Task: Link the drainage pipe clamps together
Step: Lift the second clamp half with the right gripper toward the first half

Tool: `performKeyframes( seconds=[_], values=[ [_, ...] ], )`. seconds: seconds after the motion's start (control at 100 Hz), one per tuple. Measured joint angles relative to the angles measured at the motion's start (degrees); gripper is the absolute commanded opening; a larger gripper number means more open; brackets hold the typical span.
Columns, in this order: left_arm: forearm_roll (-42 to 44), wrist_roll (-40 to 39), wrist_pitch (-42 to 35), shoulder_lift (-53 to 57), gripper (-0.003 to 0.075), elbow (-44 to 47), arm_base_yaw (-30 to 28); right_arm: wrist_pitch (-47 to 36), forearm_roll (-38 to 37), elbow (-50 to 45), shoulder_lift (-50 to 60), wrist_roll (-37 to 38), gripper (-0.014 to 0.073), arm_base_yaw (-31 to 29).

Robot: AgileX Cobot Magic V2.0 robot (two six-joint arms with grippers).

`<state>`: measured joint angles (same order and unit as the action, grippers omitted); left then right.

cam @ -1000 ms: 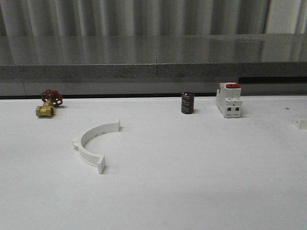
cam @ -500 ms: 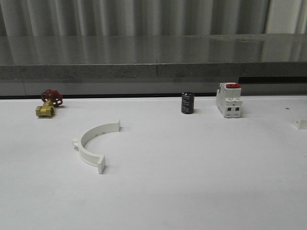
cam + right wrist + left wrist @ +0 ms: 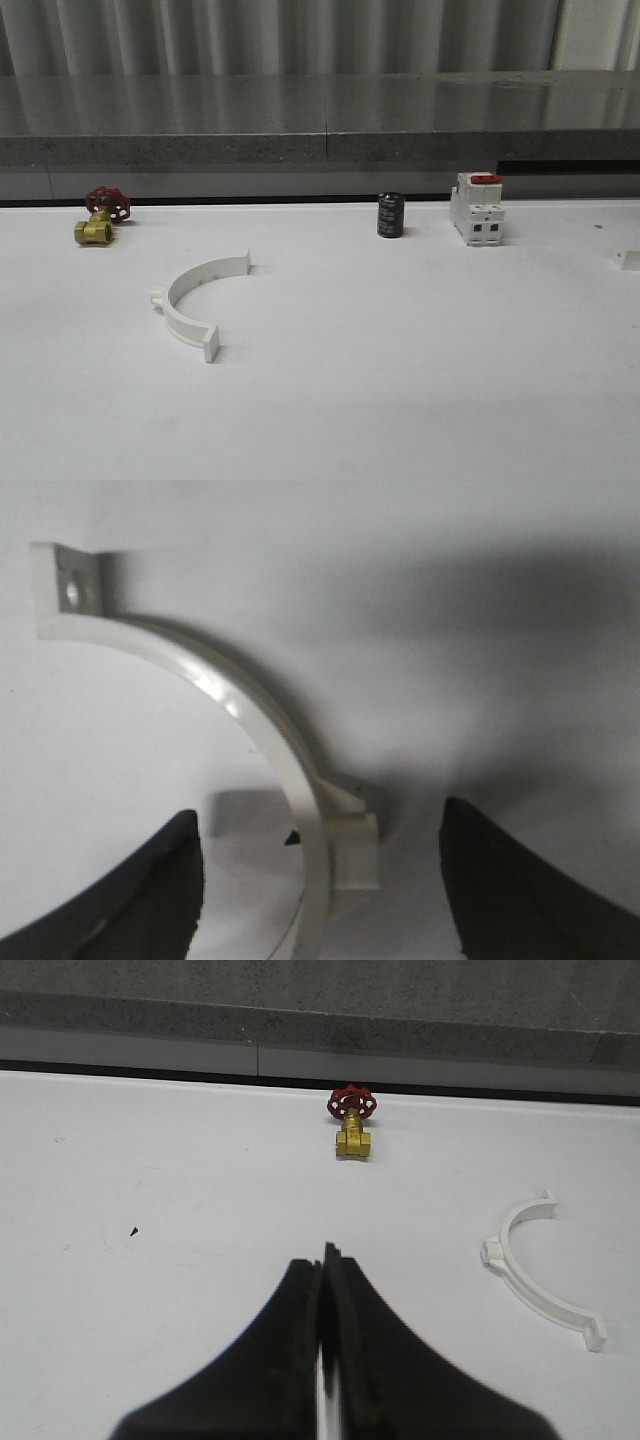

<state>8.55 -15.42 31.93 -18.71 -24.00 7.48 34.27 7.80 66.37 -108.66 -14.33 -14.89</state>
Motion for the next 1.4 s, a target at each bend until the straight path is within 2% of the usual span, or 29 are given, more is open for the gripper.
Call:
performKeyframes(
  seconds=[0.18, 0.43, 0.59, 0.96, 1.09, 1.25, 1.4],
  values=[
    [0.0, 0.0, 0.0, 0.0, -0.002, 0.0, 0.0, 0.1, 0.0, 0.0, -0.4, 0.0, 0.0483, 0.0],
    [0.0, 0.0, 0.0, 0.0, -0.002, 0.0, 0.0, 0.9, 0.0, 0.0, -0.4, -0.1, 0.0203, 0.0],
    [0.0, 0.0, 0.0, 0.0, -0.002, 0.0, 0.0, 1.1, 0.0, 0.0, -0.4, -0.1, 0.0109, 0.0],
    [0.0, 0.0, 0.0, 0.0, -0.002, 0.0, 0.0, 1.2, 1.6, 0.0, -0.5, -0.1, 0.0098, 0.0],
    [0.0, 0.0, 0.0, 0.0, -0.002, 0.0, 0.0, 1.9, 1.7, 0.0, 0.1, 0.2, 0.0098, 1.8],
    [0.0, 0.0, 0.0, 0.0, -0.002, 0.0, 0.0, 3.5, 1.8, 0.0, 4.4, 5.8, 0.0098, 8.3],
    [0.0, 0.0, 0.0, 0.0, -0.002, 0.0, 0.0, 4.2, 2.0, 0.0, 8.2, 13.0, 0.0098, 17.7]
  ],
)
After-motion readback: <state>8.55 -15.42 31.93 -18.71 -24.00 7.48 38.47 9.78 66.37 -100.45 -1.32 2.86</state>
